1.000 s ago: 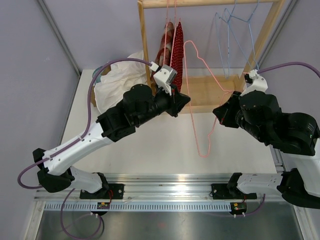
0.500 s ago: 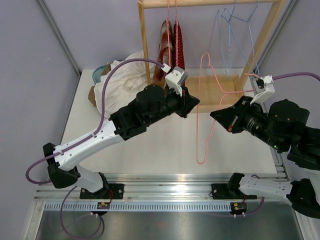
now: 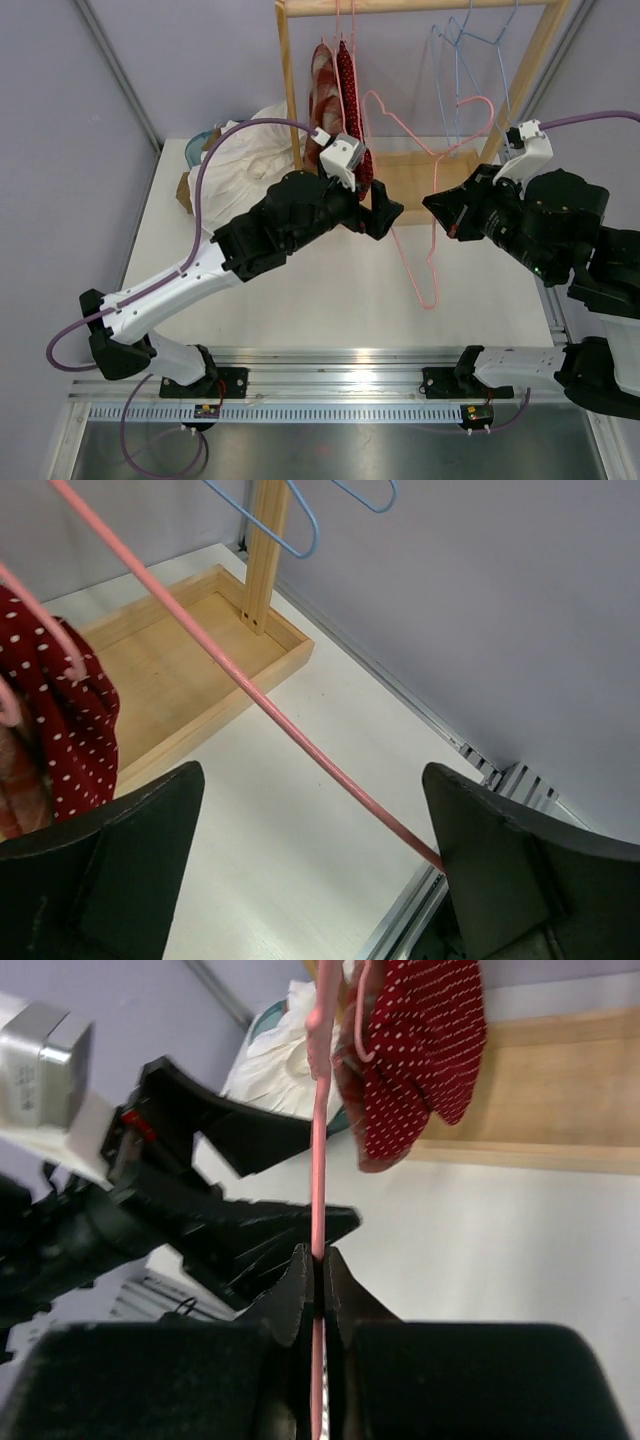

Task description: Remove the skirt from the hanger

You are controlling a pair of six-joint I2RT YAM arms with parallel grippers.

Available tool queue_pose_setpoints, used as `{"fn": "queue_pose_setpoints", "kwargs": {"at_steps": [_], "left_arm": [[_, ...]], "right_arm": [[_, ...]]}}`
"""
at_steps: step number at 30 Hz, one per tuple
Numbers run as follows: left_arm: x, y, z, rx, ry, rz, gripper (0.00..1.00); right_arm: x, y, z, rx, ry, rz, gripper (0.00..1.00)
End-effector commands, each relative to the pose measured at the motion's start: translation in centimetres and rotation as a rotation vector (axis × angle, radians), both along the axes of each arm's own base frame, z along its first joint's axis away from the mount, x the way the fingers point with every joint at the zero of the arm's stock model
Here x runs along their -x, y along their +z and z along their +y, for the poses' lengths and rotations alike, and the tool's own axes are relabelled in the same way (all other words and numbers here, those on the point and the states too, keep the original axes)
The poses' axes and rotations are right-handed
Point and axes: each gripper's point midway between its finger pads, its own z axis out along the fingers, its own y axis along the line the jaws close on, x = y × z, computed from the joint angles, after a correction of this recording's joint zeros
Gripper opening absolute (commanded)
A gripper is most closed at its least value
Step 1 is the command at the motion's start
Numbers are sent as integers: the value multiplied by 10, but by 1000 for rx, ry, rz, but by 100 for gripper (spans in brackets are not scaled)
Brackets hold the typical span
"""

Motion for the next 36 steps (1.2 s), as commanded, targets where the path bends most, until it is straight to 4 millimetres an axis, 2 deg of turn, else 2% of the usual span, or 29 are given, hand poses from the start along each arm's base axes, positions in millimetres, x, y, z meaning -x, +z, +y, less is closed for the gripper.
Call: {"fn": "queue_pose_setpoints", "kwargs": {"at_steps": [1, 3, 4, 6, 7, 8, 9, 11, 12, 13, 15, 17, 21, 22, 23, 24, 25, 26, 27, 29, 30, 32, 36], "left_arm": [[4, 22, 36, 26, 69, -48, 96], [5, 19, 46, 15, 90, -48, 97], [7, 17, 52, 9, 96, -46, 97], [13, 24, 66, 30, 106, -56, 97], [14, 17, 70, 20, 111, -50, 98], [19, 26, 81, 45, 116, -62, 98], [20, 25, 86, 43, 122, -63, 98], [24, 21, 98, 37, 140, -65, 98], [28, 25, 109, 50, 147, -76, 99], [29, 19, 114, 34, 151, -73, 99], [33, 21, 128, 40, 168, -85, 99], [35, 15, 138, 19, 185, -82, 99], [39, 10, 156, -1, 208, -88, 99], [42, 11, 164, 2, 217, -93, 99], [43, 9, 168, 0, 224, -93, 99], [42, 2, 173, -12, 240, -89, 99], [45, 1, 180, -10, 246, -91, 99], [45, -2, 186, -11, 263, -90, 99], [45, -13, 188, -24, 269, -80, 99], [48, -19, 198, -14, 285, -79, 99], [48, -31, 198, -29, 288, -67, 99], [50, -35, 205, -19, 298, -65, 99], [52, -51, 209, -44, 302, -58, 99]], "right_arm": [[-29, 24, -31, 102, -204, -112, 0], [-40, 31, -38, 173, -266, -148, 0], [-48, 36, -33, 203, -288, -158, 0], [-61, 42, -36, 281, -340, -187, 0], [-70, 48, -33, 296, -363, -195, 0], [-76, 50, -36, 308, -386, -196, 0], [-83, 62, -51, 280, -431, -204, 0], [-96, 61, -55, 270, -452, -187, 0], [-102, 59, -60, 279, -476, -186, 0], [-102, 67, -65, 257, -500, -208, 0], [-108, 64, -70, 288, -530, -211, 0], [-115, 61, -75, 309, -558, -205, 0], [-134, 56, -69, 341, -537, -200, 0], [-144, 53, -62, 350, -530, -197, 0], [-152, 52, -65, 360, -540, -194, 0], [-155, 60, -64, 353, -529, -216, 0], [-172, 53, -60, 379, -531, -202, 0], [-181, 55, -67, 380, -548, -207, 0], [-195, 58, -61, 366, -529, -228, 0], [-211, 65, -63, 336, -518, -256, 0], [-221, 70, -61, 316, -523, -280, 0], [-236, 70, -61, 302, -512, -298, 0], [-267, 84, -48, 239, -489, -383, 0]]}}
